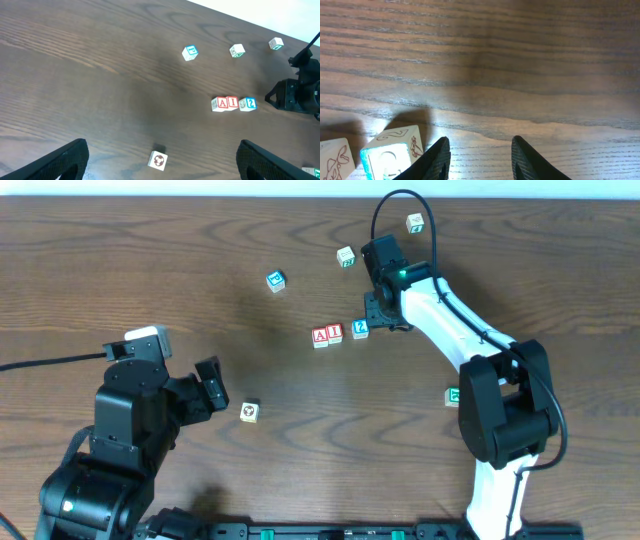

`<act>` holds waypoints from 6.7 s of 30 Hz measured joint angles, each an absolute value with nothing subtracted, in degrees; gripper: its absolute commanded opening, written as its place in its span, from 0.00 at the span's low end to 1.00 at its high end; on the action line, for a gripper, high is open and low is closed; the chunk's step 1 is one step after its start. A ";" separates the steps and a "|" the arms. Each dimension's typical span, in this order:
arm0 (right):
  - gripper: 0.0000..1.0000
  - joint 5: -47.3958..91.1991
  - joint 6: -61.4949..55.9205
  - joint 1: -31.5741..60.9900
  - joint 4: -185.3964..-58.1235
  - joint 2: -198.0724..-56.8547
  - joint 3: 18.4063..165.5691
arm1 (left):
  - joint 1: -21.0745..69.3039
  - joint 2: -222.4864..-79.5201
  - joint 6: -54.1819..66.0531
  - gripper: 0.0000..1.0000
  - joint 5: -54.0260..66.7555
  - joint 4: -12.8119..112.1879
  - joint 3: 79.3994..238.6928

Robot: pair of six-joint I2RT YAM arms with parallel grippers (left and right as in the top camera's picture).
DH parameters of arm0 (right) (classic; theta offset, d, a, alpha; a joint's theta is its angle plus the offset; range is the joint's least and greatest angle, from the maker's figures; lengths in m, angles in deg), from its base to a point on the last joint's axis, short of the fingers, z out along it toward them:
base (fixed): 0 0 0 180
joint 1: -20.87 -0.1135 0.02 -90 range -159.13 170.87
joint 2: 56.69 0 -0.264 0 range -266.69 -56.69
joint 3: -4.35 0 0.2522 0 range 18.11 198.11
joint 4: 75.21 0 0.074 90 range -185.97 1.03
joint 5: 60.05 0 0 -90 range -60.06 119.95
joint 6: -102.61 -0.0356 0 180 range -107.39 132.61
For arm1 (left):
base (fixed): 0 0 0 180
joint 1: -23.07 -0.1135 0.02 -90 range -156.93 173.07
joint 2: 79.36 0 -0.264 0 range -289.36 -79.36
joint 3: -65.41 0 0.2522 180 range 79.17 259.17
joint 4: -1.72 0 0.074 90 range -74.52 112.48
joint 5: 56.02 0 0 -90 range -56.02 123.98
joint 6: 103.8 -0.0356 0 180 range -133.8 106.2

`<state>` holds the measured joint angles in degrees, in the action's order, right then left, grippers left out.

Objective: Spell out Ai2

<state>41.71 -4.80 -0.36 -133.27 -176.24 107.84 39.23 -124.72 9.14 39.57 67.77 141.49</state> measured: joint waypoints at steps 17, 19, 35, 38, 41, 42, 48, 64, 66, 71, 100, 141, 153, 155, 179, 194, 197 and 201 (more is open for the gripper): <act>0.37 39.97 -6.18 -0.36 -130.03 -176.19 103.69 | 39.23 -124.72 9.14 0.95 39.57 67.80 141.49; 0.38 39.68 -6.26 -0.36 -129.75 -176.19 103.32 | 39.23 -124.72 9.14 0.95 39.57 67.80 141.49; 0.38 36.82 -7.33 -2.94 -128.52 -176.19 103.30 | 39.23 -124.72 9.60 0.95 39.57 67.80 141.49; 0.38 36.78 -7.40 -3.01 -128.04 -176.19 103.30 | 39.23 -124.72 9.60 0.96 39.57 67.80 141.49; 0.38 36.14 -7.60 -3.01 -127.45 -176.19 103.30 | 39.23 -124.72 9.79 0.95 39.57 67.80 141.49; 0.38 35.97 -7.60 -3.01 -127.41 -176.19 103.30 | 39.23 -124.72 9.79 0.95 39.57 67.80 141.49; 0.38 35.60 -7.77 -3.05 -127.26 -176.19 103.30 | 39.23 -124.72 9.99 0.95 39.57 67.80 141.49; 0.38 34.17 -8.30 -3.09 -126.60 -176.19 103.30 | 39.23 -124.72 9.99 0.96 39.57 67.80 141.49; 0.38 34.00 -8.47 -3.09 -126.60 -176.19 103.30 | 39.23 -124.72 9.99 0.95 39.57 67.80 141.49; 0.38 33.50 -8.75 -3.09 -126.58 -176.19 103.30 | 39.23 -124.72 9.99 0.95 39.57 67.80 141.49; 0.80 35.99 -7.31 1.19 -127.10 -168.02 103.32 | 39.23 -124.72 9.95 0.96 39.59 66.31 141.49; 0.99 41.17 -0.45 -2.57 -154.84 -80.20 84.28 | 39.47 -102.86 -12.98 0.95 33.21 87.03 164.18; 0.99 36.03 8.99 -3.07 -114.65 -80.77 54.56 | 39.47 -103.54 -9.62 0.95 41.20 53.98 130.44; 0.99 36.53 10.87 -3.09 -111.65 -81.03 51.06 | 39.47 -103.61 -9.57 0.95 41.95 47.80 125.67; 0.99 42.22 15.40 -1.94 -94.03 -98.56 38.27 | 39.47 -106.21 -10.71 0.95 49.27 21.15 95.70; 0.99 42.44 15.42 -1.91 -108.02 -107.58 38.03 | 39.80 -105.38 -10.84 0.95 49.82 48.02 95.68; 0.99 42.41 15.42 -1.91 -112.04 -103.10 37.84 | 39.84 -103.85 -10.86 0.95 49.86 52.63 95.64; 0.99 42.46 15.42 -1.91 -115.41 -95.13 37.82 | 39.84 -99.56 -10.84 0.95 49.86 54.49 94.28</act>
